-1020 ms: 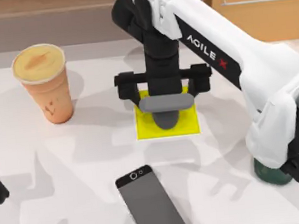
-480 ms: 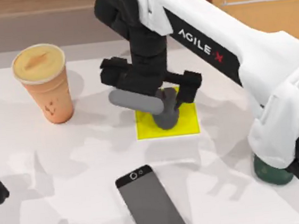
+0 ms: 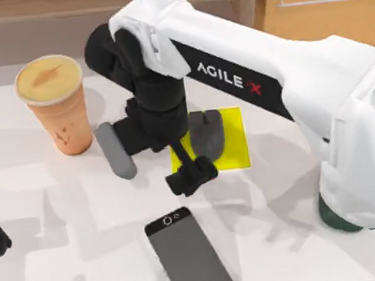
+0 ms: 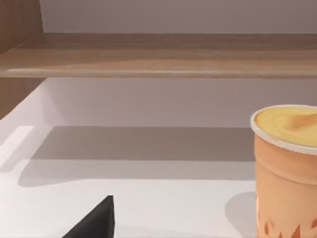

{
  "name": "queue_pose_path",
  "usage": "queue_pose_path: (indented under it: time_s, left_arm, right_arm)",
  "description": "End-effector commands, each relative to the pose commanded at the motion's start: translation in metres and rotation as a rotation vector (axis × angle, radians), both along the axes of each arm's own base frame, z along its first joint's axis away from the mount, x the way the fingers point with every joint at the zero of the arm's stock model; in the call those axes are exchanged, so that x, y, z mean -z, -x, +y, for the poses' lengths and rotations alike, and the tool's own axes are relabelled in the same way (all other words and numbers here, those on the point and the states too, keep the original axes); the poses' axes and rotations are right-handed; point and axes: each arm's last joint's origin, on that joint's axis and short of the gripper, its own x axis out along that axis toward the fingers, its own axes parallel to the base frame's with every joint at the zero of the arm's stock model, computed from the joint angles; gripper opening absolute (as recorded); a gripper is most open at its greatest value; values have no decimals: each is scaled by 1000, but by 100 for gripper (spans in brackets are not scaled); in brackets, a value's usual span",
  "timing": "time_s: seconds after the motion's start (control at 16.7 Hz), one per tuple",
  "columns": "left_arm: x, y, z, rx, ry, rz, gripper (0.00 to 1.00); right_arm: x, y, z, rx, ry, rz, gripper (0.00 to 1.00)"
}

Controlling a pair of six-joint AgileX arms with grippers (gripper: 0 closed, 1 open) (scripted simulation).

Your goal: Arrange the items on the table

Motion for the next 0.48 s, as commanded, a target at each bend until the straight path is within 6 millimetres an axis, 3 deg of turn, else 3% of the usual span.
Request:
queue_pose_path:
  time_s: [0.48]
  left_arm:
    - [0, 0, 0, 0, 0, 0, 100]
  right_arm:
    - [-6, 69, 4, 971, 61, 11, 100]
